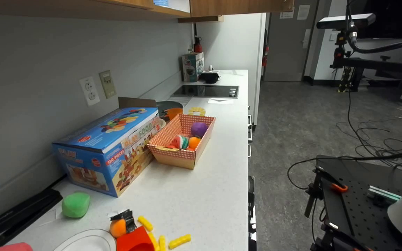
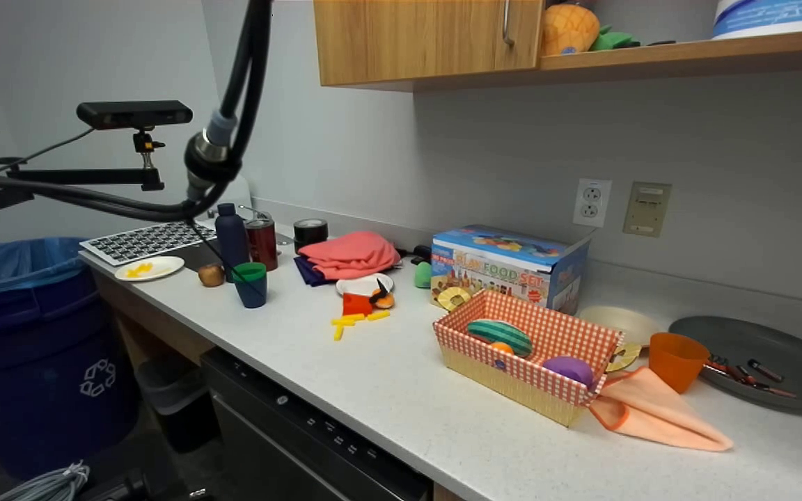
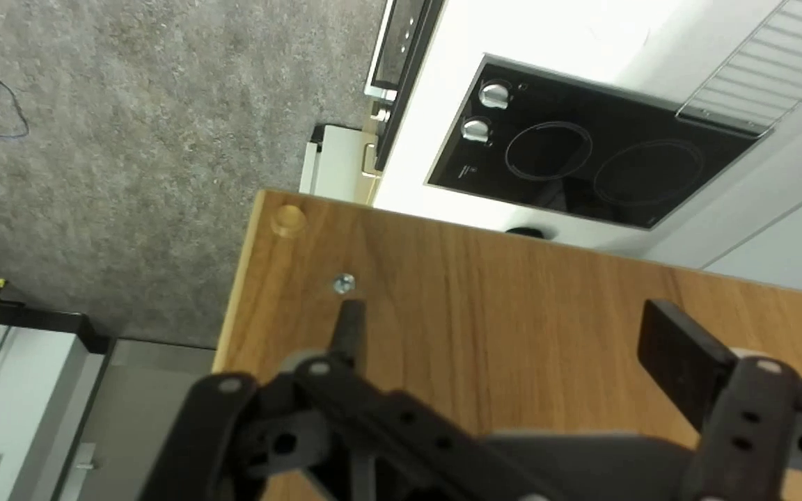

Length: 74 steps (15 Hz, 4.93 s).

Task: Open the overhead cabinet door, pick up some plush toys from the basket and put them in the open cabinet, and then close the cabinet

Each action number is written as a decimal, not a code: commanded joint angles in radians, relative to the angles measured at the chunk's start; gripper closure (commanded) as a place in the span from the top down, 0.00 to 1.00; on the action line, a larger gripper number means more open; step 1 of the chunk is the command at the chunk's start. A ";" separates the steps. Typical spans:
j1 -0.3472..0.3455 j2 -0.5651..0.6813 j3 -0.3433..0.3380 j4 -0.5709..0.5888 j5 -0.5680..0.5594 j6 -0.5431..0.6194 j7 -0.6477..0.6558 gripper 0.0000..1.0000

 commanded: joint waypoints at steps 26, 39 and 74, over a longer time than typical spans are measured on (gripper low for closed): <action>0.174 0.103 0.102 0.011 0.463 -0.242 -0.515 1.00; 0.153 0.444 0.227 0.005 0.731 -0.234 -0.816 1.00; 0.092 0.914 0.309 0.384 0.695 -0.226 -0.795 1.00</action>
